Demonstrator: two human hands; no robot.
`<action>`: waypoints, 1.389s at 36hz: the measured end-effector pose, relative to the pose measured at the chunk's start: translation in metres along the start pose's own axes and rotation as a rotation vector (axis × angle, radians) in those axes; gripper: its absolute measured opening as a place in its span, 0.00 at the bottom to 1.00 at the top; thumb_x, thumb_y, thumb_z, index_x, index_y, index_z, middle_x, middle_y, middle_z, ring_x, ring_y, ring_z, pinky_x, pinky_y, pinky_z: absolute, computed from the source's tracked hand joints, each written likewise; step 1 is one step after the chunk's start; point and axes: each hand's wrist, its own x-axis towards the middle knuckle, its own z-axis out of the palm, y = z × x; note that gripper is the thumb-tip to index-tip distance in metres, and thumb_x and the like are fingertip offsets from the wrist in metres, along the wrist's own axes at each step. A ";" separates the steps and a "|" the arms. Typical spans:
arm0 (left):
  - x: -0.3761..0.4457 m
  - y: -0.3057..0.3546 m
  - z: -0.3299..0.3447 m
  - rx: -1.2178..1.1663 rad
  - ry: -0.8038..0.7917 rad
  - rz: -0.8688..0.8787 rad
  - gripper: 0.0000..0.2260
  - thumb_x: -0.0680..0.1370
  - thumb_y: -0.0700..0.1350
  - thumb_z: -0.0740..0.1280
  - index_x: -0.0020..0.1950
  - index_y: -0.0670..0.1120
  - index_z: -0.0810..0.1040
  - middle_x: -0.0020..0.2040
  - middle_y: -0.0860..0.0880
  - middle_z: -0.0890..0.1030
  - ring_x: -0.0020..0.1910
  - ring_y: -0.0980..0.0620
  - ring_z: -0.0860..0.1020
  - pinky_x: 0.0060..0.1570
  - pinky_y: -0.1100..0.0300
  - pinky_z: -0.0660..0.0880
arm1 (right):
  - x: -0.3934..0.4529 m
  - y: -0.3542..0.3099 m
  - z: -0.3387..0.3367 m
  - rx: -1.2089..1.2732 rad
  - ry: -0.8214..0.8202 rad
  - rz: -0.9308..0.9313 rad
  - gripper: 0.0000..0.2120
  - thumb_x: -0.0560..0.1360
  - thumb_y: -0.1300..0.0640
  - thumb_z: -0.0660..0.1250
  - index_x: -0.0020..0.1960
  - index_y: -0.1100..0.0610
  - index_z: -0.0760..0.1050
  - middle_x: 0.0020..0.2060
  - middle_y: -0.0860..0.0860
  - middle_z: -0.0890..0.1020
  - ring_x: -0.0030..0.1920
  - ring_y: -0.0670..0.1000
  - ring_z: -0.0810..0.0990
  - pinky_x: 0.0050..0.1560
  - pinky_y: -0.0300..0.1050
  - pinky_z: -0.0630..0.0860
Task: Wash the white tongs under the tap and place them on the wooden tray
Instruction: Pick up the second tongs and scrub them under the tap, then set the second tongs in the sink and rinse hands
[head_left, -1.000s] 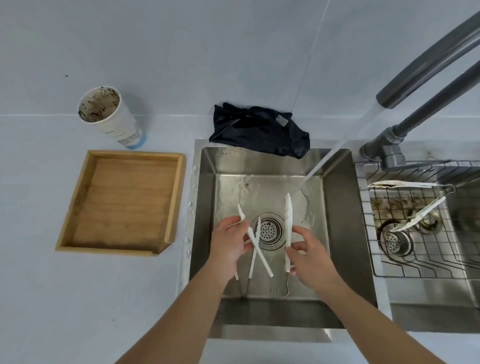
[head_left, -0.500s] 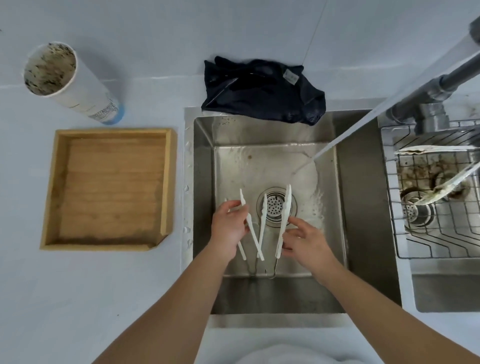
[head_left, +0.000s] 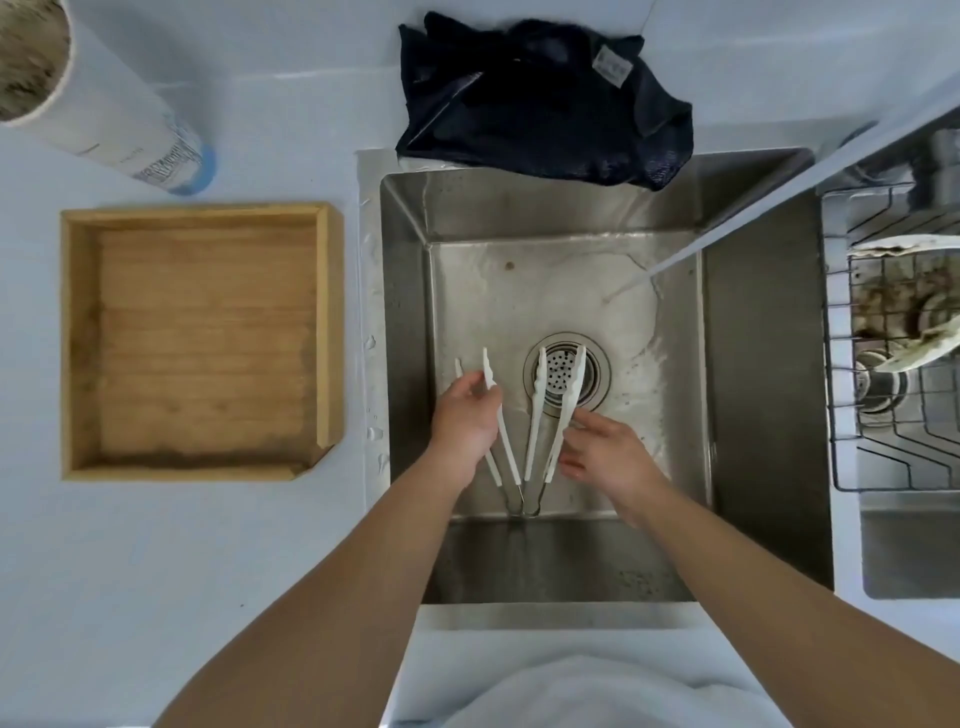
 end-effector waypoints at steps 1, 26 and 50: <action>0.001 0.000 0.000 0.031 0.001 0.011 0.16 0.82 0.46 0.63 0.69 0.51 0.75 0.58 0.49 0.80 0.55 0.47 0.80 0.60 0.47 0.79 | 0.002 0.002 0.001 0.006 0.005 -0.001 0.15 0.79 0.62 0.63 0.61 0.50 0.80 0.48 0.51 0.88 0.51 0.56 0.86 0.59 0.50 0.81; -0.006 0.010 -0.004 0.377 -0.062 -0.002 0.10 0.80 0.47 0.62 0.41 0.45 0.75 0.35 0.49 0.74 0.34 0.52 0.73 0.34 0.60 0.69 | 0.020 0.020 -0.007 -0.146 0.001 -0.004 0.22 0.73 0.45 0.65 0.66 0.46 0.77 0.38 0.51 0.76 0.40 0.51 0.73 0.56 0.56 0.80; -0.062 0.000 -0.022 -0.024 -0.078 0.073 0.12 0.81 0.46 0.66 0.64 0.47 0.78 0.55 0.46 0.82 0.55 0.48 0.82 0.55 0.55 0.80 | -0.060 -0.021 -0.039 0.150 0.021 -0.121 0.11 0.83 0.55 0.62 0.61 0.56 0.77 0.53 0.52 0.84 0.54 0.52 0.83 0.53 0.45 0.78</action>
